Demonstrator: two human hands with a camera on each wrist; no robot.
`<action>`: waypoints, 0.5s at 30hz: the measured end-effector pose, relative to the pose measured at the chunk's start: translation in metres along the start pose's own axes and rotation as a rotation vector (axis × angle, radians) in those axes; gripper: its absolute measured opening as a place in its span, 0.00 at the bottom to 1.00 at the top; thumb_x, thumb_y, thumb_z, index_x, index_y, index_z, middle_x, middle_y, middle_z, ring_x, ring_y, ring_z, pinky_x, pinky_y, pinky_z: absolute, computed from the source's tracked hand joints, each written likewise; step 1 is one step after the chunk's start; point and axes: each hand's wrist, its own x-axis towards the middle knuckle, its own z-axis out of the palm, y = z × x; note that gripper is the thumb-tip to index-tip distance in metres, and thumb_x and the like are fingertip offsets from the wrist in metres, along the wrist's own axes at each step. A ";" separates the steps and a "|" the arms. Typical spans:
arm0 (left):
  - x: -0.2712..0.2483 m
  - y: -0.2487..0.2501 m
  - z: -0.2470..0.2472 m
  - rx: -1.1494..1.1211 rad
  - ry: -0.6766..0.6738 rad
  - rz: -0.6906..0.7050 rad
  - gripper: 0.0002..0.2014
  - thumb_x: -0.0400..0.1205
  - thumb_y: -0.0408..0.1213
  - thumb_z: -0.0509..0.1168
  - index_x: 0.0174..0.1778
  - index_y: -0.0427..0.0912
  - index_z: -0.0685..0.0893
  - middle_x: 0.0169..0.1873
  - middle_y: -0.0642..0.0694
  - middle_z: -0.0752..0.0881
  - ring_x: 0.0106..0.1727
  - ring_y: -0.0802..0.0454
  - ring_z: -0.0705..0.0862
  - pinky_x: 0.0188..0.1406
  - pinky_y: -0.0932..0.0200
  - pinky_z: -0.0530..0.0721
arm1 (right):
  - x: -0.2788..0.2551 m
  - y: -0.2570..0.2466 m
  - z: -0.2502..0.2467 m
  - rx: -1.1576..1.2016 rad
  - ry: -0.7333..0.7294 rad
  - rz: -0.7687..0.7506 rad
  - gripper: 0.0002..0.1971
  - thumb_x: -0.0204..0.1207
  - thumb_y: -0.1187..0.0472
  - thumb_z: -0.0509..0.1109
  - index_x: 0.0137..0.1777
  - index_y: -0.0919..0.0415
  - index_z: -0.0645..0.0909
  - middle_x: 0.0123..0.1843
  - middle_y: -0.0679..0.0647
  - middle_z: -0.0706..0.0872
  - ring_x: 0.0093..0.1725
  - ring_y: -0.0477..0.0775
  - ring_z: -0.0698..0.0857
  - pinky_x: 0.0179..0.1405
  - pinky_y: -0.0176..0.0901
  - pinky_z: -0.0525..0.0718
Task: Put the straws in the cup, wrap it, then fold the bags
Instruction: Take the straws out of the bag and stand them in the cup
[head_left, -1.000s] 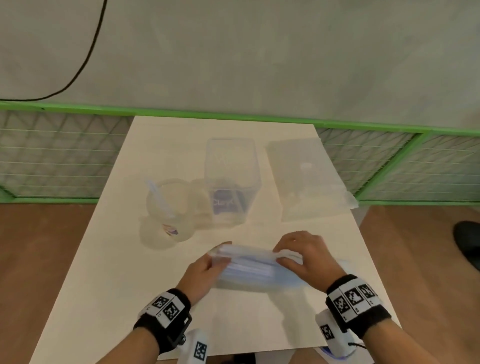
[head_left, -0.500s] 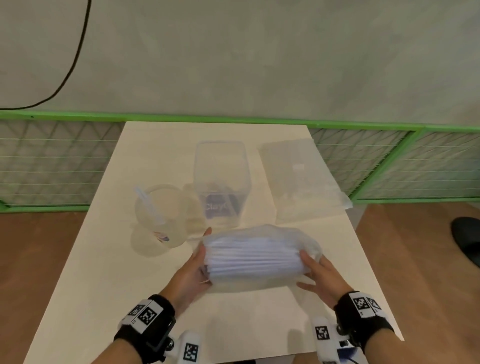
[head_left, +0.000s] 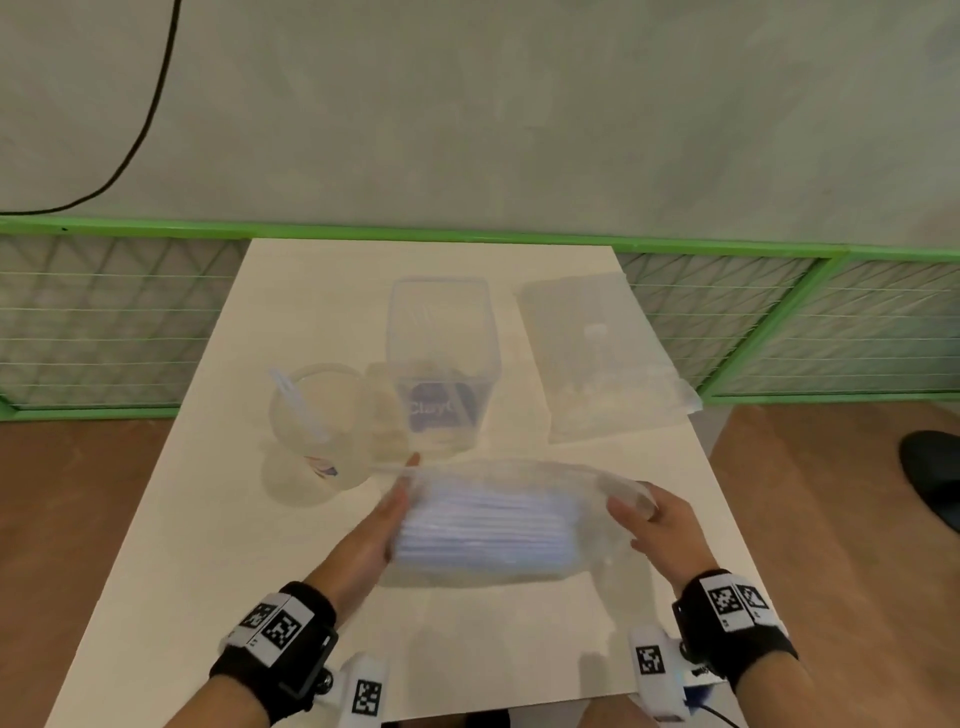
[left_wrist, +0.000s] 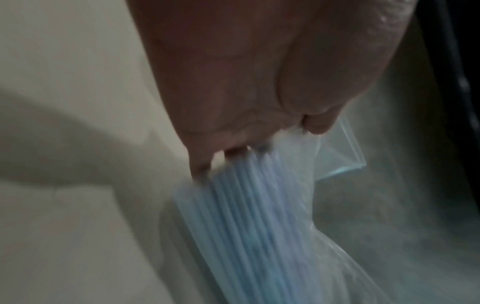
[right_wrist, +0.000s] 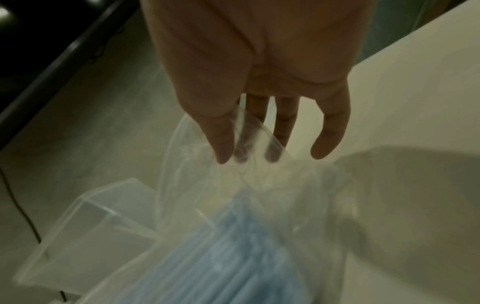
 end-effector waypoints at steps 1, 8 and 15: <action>-0.001 0.000 0.000 0.004 -0.014 0.001 0.17 0.82 0.67 0.51 0.68 0.84 0.68 0.71 0.62 0.77 0.72 0.59 0.76 0.77 0.47 0.70 | 0.000 -0.002 -0.002 0.004 0.007 -0.026 0.08 0.74 0.59 0.78 0.52 0.48 0.87 0.41 0.43 0.91 0.48 0.55 0.89 0.42 0.45 0.84; 0.001 -0.003 -0.003 0.093 0.003 0.045 0.22 0.82 0.64 0.58 0.72 0.67 0.76 0.70 0.64 0.79 0.73 0.64 0.75 0.78 0.50 0.68 | 0.002 -0.015 -0.005 0.128 -0.071 0.002 0.04 0.76 0.67 0.75 0.49 0.62 0.85 0.49 0.61 0.89 0.54 0.64 0.88 0.43 0.51 0.90; -0.005 -0.005 -0.017 0.192 0.220 0.185 0.03 0.74 0.39 0.76 0.40 0.52 0.89 0.42 0.55 0.90 0.46 0.57 0.85 0.48 0.63 0.79 | -0.003 -0.020 -0.012 0.137 -0.011 -0.136 0.05 0.78 0.67 0.73 0.45 0.57 0.87 0.45 0.53 0.90 0.50 0.57 0.88 0.41 0.52 0.90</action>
